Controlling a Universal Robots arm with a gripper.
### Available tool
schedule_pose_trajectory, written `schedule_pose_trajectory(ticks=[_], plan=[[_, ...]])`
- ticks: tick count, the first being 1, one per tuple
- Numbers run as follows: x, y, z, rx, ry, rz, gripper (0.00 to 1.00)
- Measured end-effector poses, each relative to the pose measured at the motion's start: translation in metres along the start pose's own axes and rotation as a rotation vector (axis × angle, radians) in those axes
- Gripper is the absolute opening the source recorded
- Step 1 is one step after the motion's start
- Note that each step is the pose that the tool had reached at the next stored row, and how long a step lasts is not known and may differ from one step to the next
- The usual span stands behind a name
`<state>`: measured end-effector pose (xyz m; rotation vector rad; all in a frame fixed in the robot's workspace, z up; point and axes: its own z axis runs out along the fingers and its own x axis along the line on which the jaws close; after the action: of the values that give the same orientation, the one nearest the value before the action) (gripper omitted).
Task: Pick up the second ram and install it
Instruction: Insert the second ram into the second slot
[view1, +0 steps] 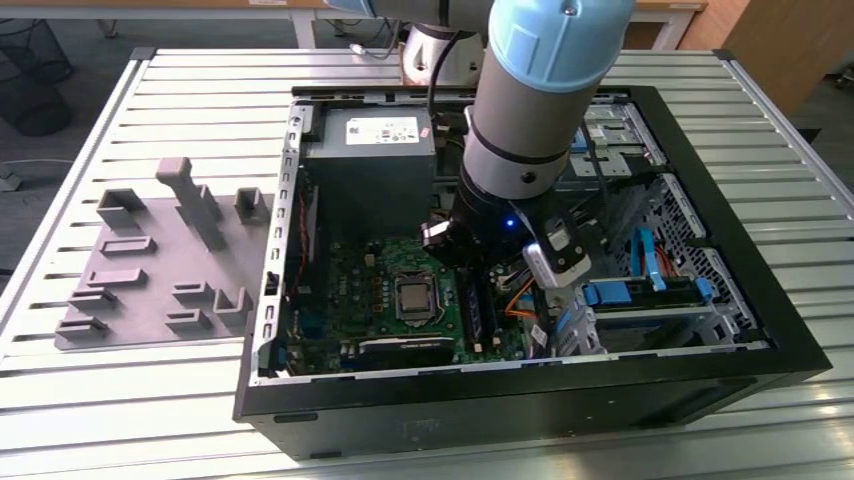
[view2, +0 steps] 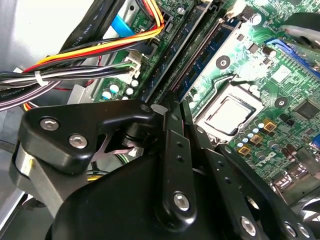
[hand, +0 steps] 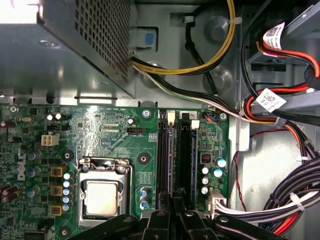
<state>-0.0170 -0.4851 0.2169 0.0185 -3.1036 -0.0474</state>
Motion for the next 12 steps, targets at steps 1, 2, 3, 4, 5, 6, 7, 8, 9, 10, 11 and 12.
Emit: schedule_pose_trajectory(ticks=[1, 2, 3, 4, 5, 6, 7, 8, 9, 10, 11, 12], plan=[[0.0000, 0.0000, 0.0002, -0.0001, -0.0001, 0.000, 0.14], [0.0000, 0.0000, 0.0004, -0.0002, 0.0000, 0.000, 0.14], [0.0000, 0.0000, 0.0006, -0.0002, 0.0000, 0.001, 0.14], [0.0000, 0.0000, 0.0009, -0.0003, 0.0000, 0.001, 0.14], [0.0000, 0.0000, 0.0012, -0.0005, 0.0000, 0.001, 0.14], [-0.0001, 0.0000, 0.0016, -0.0007, 0.0000, 0.001, 0.14], [-0.0001, 0.0000, 0.0019, -0.0008, 0.0000, 0.001, 0.14], [-0.0001, -0.0001, 0.0020, -0.0008, 0.0000, 0.001, 0.14], [-0.0001, -0.0001, 0.0020, -0.0008, 0.0001, 0.001, 0.14], [-0.0001, -0.0001, 0.0020, -0.0008, 0.0001, 0.001, 0.14], [-0.0001, 0.0000, 0.0021, -0.0010, 0.0000, 0.001, 0.14], [-0.0001, 0.0000, 0.0023, -0.0010, 0.0000, 0.001, 0.14]])
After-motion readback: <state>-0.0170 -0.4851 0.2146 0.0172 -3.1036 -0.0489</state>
